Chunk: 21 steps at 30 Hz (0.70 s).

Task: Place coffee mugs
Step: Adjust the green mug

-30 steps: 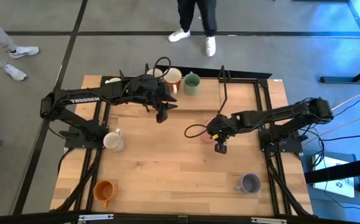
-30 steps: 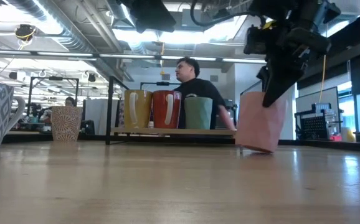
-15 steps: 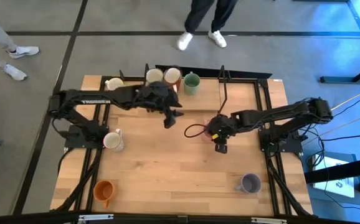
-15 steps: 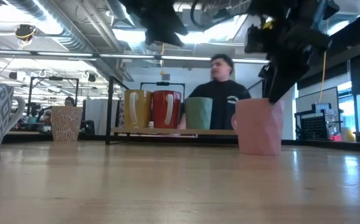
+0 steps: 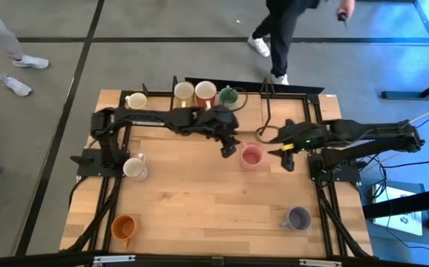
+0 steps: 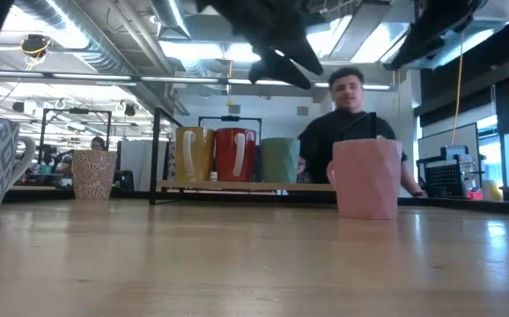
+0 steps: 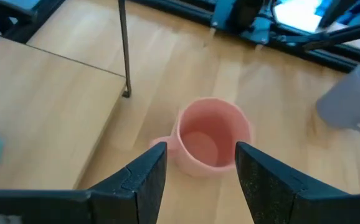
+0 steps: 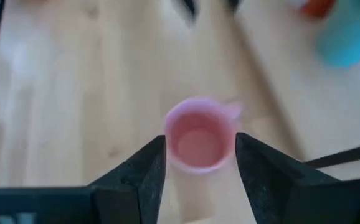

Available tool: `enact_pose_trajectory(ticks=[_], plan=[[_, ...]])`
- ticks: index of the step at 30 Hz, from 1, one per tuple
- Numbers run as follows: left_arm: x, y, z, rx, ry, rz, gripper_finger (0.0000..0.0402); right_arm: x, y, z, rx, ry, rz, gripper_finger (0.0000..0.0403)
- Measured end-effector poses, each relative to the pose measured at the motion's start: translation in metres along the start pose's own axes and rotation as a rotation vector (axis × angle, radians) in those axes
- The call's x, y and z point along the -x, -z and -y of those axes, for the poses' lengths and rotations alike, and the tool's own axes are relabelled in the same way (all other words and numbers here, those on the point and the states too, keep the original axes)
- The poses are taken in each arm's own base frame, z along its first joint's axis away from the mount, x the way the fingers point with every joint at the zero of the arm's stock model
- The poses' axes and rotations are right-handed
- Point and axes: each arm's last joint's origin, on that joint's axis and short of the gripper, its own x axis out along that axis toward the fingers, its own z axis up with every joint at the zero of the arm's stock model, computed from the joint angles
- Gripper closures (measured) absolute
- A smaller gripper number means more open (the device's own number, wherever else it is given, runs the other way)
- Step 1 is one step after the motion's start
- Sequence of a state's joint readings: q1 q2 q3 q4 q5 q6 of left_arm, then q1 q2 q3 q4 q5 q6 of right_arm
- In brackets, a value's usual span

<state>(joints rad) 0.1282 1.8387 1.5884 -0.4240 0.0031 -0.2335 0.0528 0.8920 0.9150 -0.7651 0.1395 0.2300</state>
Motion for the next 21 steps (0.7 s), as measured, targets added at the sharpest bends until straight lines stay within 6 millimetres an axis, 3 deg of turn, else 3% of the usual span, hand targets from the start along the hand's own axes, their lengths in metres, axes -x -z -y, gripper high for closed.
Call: enact_pose_trajectory(ticks=[5,9,21], plan=[[-0.025,-0.017,0.002,0.029,-0.025,-0.037,0.0218,0.018,-0.001,0.007,0.004,0.135,0.121,0.0225],[-0.043,-0.023,0.002,0.052,-0.070,-0.077,0.0218,0.023,0.000,0.008,0.002,0.138,0.138,0.0226],[-0.078,-0.010,0.003,0.117,-0.098,-0.161,0.0218,0.022,0.010,0.009,-0.005,0.108,0.033,0.0226]])
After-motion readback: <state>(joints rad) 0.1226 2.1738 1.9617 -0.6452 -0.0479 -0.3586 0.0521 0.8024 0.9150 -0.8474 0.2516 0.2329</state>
